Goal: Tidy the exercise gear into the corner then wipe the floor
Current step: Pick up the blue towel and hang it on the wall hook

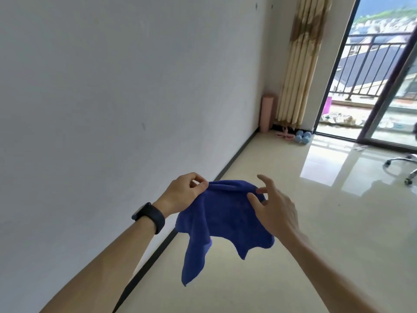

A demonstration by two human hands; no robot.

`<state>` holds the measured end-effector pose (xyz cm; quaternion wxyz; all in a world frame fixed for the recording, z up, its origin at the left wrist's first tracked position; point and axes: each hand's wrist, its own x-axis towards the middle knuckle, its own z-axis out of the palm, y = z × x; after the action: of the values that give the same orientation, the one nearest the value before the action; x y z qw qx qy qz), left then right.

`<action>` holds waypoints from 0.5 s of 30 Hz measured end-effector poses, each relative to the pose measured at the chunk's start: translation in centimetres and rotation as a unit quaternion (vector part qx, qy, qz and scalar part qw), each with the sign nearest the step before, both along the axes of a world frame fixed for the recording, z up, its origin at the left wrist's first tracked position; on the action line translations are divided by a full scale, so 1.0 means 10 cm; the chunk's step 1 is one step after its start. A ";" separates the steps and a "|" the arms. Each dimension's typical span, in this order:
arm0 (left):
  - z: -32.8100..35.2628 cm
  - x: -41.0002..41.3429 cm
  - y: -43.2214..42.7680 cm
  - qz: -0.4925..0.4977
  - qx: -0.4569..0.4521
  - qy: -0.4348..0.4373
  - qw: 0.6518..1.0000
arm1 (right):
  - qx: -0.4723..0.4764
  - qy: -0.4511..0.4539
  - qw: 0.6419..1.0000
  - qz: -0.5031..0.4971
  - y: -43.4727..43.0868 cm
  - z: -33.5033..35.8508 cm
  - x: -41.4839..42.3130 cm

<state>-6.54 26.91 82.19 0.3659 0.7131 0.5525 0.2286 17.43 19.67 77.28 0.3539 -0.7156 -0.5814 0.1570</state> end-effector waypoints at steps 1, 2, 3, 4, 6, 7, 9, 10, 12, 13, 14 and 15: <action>0.03 0.16 0.11 0.002 0.008 -0.015 1.000 | 0.027 0.016 0.999 0.019 0.05 0.01 0.10; 0.06 0.35 0.25 0.002 0.015 -0.027 1.000 | 0.043 0.020 0.998 0.049 0.10 0.01 0.20; 0.09 0.53 0.39 0.000 0.019 -0.036 0.999 | 0.043 0.004 0.995 0.089 0.14 -0.01 0.26; 0.11 0.71 0.54 -0.007 0.022 -0.042 0.999 | 0.025 -0.030 0.991 0.129 0.18 -0.05 0.30; 0.13 1.02 0.85 -0.025 0.026 -0.047 0.998 | -0.027 -0.096 0.976 0.191 0.33 -0.18 0.35; 0.12 1.20 1.01 -0.034 0.029 -0.045 0.998 | -0.034 -0.106 0.975 0.192 0.48 -0.27 0.40; 0.07 1.53 1.37 -0.051 0.029 -0.044 0.997 | 0.009 -0.105 0.982 0.157 0.84 -0.44 0.55; 0.04 1.67 1.55 -0.060 0.026 -0.045 0.997 | 0.051 -0.095 0.986 0.129 1.05 -0.47 0.65; -0.01 1.90 1.90 -0.077 0.028 -0.044 0.996 | 0.100 -0.083 0.989 0.076 1.43 -0.47 0.85; -0.06 2.04 2.17 -0.086 0.029 -0.039 0.995 | 0.106 -0.075 0.990 0.046 1.70 -0.46 0.99; -0.12 2.12 2.36 -0.095 0.030 -0.026 0.995 | 0.095 -0.048 0.994 0.024 1.88 -0.39 1.10; -0.17 2.15 2.47 -0.107 0.031 0.000 0.994 | 0.072 -0.006 0.997 0.009 2.00 -0.31 1.19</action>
<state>14.99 51.60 80.49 0.3661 0.7792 0.4658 0.2050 29.35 39.63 74.15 0.3997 -0.6836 -0.6001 0.1135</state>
